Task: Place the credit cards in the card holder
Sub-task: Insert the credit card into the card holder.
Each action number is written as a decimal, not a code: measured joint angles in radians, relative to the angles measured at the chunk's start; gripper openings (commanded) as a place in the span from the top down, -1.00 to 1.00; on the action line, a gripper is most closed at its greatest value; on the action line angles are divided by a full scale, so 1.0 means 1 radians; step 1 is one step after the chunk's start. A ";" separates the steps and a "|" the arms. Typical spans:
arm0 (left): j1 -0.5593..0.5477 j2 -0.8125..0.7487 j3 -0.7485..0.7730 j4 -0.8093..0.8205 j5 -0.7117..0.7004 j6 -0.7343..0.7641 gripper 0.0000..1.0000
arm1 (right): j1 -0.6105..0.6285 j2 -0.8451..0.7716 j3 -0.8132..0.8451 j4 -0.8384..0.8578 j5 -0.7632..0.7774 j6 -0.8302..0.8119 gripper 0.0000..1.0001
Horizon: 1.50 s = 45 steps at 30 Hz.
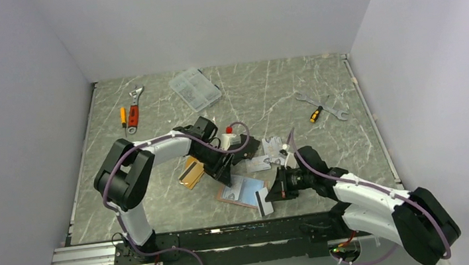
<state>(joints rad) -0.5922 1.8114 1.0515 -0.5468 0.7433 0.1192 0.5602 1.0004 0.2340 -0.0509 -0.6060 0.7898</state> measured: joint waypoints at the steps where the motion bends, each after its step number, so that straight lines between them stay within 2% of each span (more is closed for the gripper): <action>1: -0.015 0.000 0.005 0.000 -0.011 0.001 -0.01 | -0.004 -0.016 -0.002 -0.009 0.001 0.001 1.00; 17: -0.104 -0.001 0.055 -0.037 -0.192 0.024 0.04 | -0.043 -0.251 -0.059 -0.140 0.003 0.019 1.00; 23: -0.117 -0.008 0.060 -0.049 -0.216 0.034 -0.16 | -0.045 -0.270 -0.061 -0.193 0.004 0.021 1.00; 31: -0.108 -0.008 0.077 -0.072 -0.219 0.052 -0.17 | -0.047 -0.294 -0.061 -0.261 0.008 0.014 1.00; 45: -0.085 -0.008 0.077 -0.085 -0.209 0.064 -0.17 | -0.050 -0.269 -0.061 -0.233 0.010 0.014 1.00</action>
<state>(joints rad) -0.6773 1.8030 1.1282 -0.6315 0.5339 0.1829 0.5106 0.7319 0.1730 -0.2844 -0.5957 0.8043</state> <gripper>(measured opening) 0.591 0.009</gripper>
